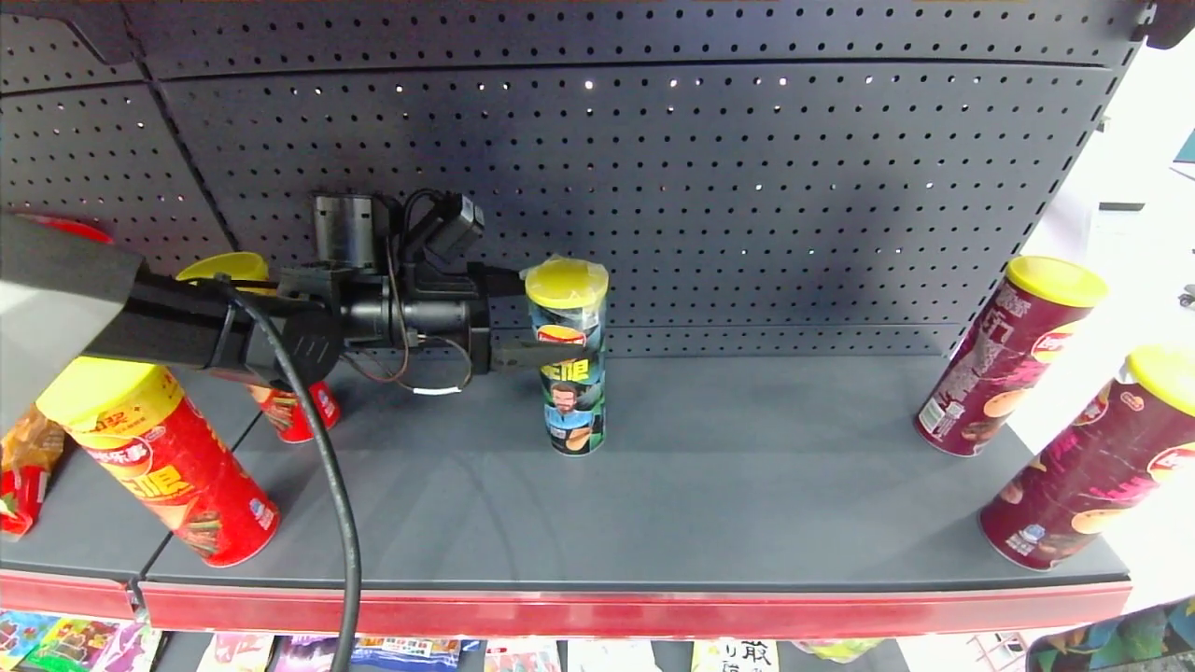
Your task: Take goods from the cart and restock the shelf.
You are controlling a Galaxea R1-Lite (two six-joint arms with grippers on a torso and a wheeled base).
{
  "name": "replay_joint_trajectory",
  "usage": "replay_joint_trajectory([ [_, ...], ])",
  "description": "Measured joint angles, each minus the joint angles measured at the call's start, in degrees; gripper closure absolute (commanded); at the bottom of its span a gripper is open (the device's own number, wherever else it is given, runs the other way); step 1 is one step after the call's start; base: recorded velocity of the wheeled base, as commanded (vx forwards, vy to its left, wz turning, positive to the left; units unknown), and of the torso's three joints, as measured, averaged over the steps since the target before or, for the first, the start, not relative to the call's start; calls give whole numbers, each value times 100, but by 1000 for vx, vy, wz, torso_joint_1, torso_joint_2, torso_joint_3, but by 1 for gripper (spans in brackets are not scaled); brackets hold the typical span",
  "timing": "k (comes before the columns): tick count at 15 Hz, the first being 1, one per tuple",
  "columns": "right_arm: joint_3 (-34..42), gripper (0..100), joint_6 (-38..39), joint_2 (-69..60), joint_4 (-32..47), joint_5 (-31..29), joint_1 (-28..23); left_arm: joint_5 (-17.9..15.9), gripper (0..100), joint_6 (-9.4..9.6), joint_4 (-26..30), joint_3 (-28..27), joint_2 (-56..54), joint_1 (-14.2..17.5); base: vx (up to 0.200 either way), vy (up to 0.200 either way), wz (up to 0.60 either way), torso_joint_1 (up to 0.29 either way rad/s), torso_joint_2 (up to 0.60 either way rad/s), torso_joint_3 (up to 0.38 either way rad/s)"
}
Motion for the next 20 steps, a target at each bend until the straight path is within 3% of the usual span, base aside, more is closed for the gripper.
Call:
replay_joint_trajectory([
  [3,0,100,0,22,-2,2,-2,-48,0,-18,6,-79,129,-41,0,0,0,0,0,0],
  [6,11,100,0,32,-5,0,-2,-116,0,-177,0,-102,196,-50,0,0,0,0,0,0],
  [7,13,100,0,43,-2,2,-2,-116,100,-196,-28,-121,218,-56,0,0,0,0,0,0],
  [15,77,100,0,43,-5,2,-2,-20,100,-308,5,44,28,-284,0,0,0,0,0,0],
  [17,88,100,0,32,-2,2,-2,355,100,-490,-9,413,-284,-488,0,0,0,0,0,0],
  [18,91,100,0,29,-11,2,-2,599,100,-534,-72,650,-449,-645,0,0,0,0,0,0],
  [20,91,100,5,24,-13,9,0,744,100,-534,-386,1030,-694,-835,0,0,0,0,0,0],
])
